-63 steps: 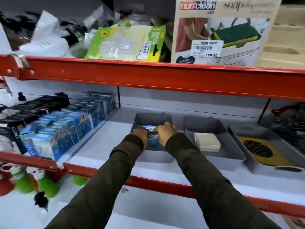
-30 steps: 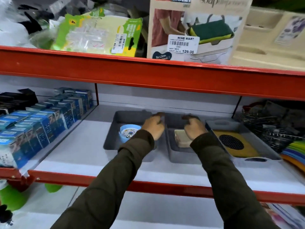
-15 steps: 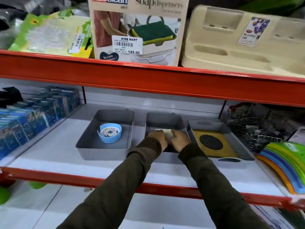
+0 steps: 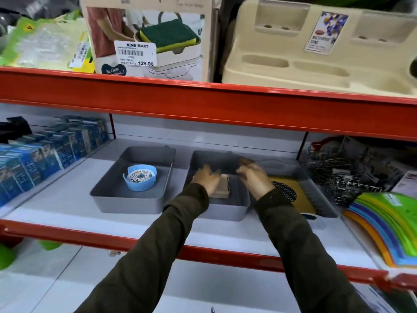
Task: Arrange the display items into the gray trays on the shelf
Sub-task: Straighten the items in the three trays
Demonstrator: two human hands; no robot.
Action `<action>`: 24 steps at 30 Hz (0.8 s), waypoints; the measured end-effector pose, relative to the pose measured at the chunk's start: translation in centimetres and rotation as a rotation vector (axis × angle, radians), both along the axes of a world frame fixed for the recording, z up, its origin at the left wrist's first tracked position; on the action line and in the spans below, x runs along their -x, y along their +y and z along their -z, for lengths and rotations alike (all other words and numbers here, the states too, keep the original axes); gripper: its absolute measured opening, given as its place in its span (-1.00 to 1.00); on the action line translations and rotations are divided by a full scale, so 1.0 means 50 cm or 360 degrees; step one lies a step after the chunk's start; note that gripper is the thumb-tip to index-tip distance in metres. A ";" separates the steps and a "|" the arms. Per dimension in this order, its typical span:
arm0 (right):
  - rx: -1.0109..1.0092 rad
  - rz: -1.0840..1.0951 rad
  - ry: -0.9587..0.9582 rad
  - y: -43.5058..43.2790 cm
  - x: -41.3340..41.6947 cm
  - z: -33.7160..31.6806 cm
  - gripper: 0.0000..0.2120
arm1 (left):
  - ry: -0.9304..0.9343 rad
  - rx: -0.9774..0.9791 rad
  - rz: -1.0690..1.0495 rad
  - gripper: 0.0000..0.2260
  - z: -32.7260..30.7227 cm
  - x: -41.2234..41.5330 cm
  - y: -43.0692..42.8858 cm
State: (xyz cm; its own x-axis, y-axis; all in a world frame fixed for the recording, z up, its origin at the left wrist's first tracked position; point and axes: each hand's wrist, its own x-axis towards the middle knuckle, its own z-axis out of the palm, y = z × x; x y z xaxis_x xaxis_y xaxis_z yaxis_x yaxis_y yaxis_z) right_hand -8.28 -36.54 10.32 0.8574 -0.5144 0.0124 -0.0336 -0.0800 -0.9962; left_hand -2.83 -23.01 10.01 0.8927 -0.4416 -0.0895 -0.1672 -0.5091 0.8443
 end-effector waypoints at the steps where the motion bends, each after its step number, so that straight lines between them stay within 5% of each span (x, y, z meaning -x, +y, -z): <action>1: 0.0047 -0.0055 -0.0081 -0.031 0.019 -0.005 -0.59 | -0.0085 0.0029 0.0045 -0.56 -0.003 0.010 -0.011; 4: 0.0393 -0.0227 0.0003 -0.141 0.082 -0.011 -0.36 | -0.0276 -0.0064 0.0309 -0.55 -0.018 0.042 -0.056; 8: 0.0887 -0.0330 0.0649 -0.249 0.157 -0.003 -0.29 | -0.0471 -0.0603 0.0684 -0.52 -0.032 0.106 -0.168; 9: 0.0742 -0.0362 0.0715 -0.257 0.165 0.001 -0.39 | -0.0470 -0.0686 0.0724 -0.51 -0.028 0.120 -0.196; 12: -0.0451 -0.0360 0.0641 -0.275 0.162 0.022 -0.66 | -0.0496 -0.0743 0.0681 -0.50 -0.003 0.145 -0.244; 16: -0.0614 -0.0230 0.0564 -0.289 0.159 0.041 -0.68 | -0.0659 -0.0884 0.0651 -0.60 0.017 0.150 -0.259; 18: -0.0102 -0.0187 0.0532 -0.289 0.162 0.045 -0.76 | -0.0713 -0.0916 0.0616 -0.60 0.026 0.139 -0.272; 21: 0.1306 -0.0321 0.0576 -0.310 0.170 0.063 -0.71 | -0.0814 -0.0954 0.0632 -0.57 0.035 0.127 -0.281; 24: 0.1561 -0.0414 0.0616 -0.316 0.175 0.065 -0.65 | -0.0849 -0.1077 0.0635 -0.53 0.045 0.121 -0.287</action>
State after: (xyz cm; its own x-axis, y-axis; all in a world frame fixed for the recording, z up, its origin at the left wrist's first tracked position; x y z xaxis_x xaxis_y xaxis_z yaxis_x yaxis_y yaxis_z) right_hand -17.01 -52.36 7.05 0.9729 -0.2299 0.0241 -0.1988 -0.8854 -0.4201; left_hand -8.90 -37.38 7.77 0.6844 -0.7265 -0.0621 -0.7127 -0.6845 0.1530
